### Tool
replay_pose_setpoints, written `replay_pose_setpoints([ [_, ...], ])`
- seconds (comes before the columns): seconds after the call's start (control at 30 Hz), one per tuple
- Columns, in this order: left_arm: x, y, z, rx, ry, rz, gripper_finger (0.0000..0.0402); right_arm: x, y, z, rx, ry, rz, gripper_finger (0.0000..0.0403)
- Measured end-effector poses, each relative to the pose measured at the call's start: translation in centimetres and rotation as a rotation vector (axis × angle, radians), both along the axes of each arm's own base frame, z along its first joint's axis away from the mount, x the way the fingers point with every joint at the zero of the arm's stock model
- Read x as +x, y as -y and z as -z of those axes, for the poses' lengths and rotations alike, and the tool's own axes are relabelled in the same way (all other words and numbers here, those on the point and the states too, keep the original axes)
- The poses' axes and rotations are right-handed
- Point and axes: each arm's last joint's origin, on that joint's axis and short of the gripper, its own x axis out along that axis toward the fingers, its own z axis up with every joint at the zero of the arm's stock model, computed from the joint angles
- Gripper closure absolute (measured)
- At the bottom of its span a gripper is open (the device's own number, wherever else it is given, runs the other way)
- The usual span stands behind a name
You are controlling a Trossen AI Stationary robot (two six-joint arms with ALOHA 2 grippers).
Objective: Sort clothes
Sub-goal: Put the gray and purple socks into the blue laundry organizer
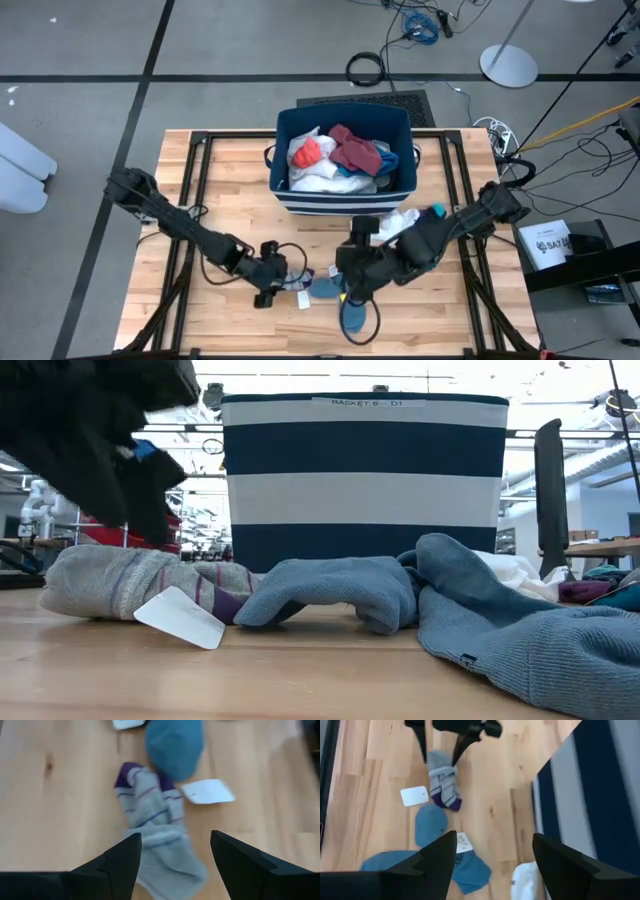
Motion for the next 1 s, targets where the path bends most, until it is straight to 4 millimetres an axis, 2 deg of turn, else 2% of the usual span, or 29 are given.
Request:
replay_pose_setpoints([
  [0.2,0.5,0.2,2.4,0.055,-0.064,-0.048,0.0153,0.1,-1.6,3.5,0.023,0.0,0.008,0.0156],
  [0.33,0.7,0.3,3.5,0.066,-0.099,-0.068,0.0153,0.1,-2.2,4.8,0.043,0.015,0.014,0.0156],
  [0.53,0.9,0.3,4.3,0.071,-0.124,-0.089,0.0153,0.0,-3.1,5.3,0.074,0.051,0.019,0.0156],
  [0.7,0.9,0.3,4.4,0.082,-0.123,-0.099,0.016,-0.7,-4.1,5.1,0.013,0.119,0.052,0.0156],
  [0.83,0.8,0.2,4.5,0.09,-0.124,-0.103,0.0207,-1.3,-5.1,5.1,-0.009,0.159,0.067,0.0156],
  [1.0,0.8,0.2,4.4,0.091,-0.123,-0.102,0.0314,-1.8,-6.4,4.8,-0.003,0.211,0.048,0.0156],
])
